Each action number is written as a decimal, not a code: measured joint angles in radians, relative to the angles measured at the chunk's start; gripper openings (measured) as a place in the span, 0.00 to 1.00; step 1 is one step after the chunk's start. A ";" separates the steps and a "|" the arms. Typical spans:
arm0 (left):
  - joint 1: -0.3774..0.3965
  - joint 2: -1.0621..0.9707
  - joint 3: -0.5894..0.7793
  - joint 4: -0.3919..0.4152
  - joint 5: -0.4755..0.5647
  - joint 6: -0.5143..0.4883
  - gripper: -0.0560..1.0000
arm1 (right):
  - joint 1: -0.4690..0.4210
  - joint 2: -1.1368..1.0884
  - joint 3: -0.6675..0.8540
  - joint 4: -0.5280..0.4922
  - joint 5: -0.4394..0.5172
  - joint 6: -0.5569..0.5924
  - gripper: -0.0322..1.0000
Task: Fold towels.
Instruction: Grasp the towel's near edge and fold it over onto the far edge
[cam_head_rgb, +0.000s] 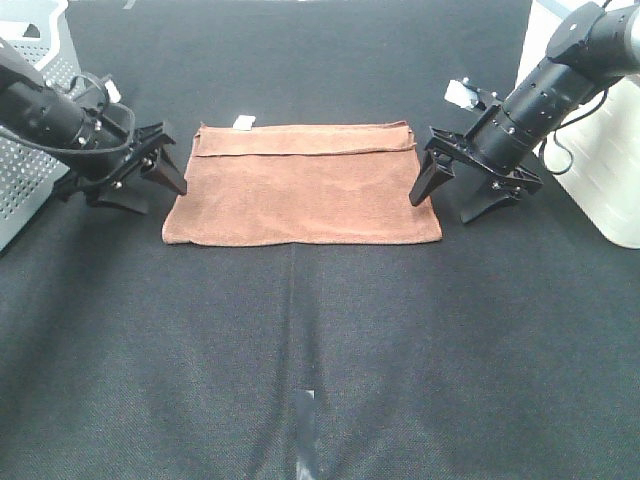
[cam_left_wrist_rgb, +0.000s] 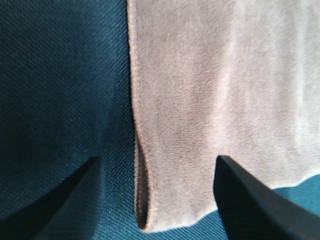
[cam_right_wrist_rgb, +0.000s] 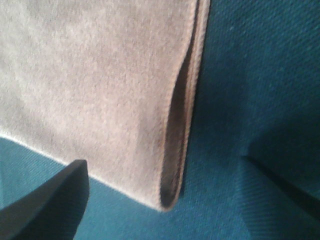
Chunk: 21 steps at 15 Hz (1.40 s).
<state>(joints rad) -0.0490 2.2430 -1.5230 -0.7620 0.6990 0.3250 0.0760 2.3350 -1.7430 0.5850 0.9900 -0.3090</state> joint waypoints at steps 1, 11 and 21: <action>-0.006 0.016 0.000 0.000 0.000 0.000 0.63 | 0.000 0.000 0.000 0.000 -0.008 0.000 0.76; -0.082 0.064 -0.016 -0.060 -0.042 -0.011 0.63 | 0.029 0.048 0.000 0.095 -0.020 -0.051 0.50; -0.032 0.008 -0.007 0.058 0.101 -0.011 0.07 | 0.035 0.031 0.008 0.092 0.038 -0.016 0.03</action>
<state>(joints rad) -0.0810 2.2510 -1.5300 -0.7040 0.8000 0.3140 0.1110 2.3660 -1.7350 0.6770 1.0280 -0.3250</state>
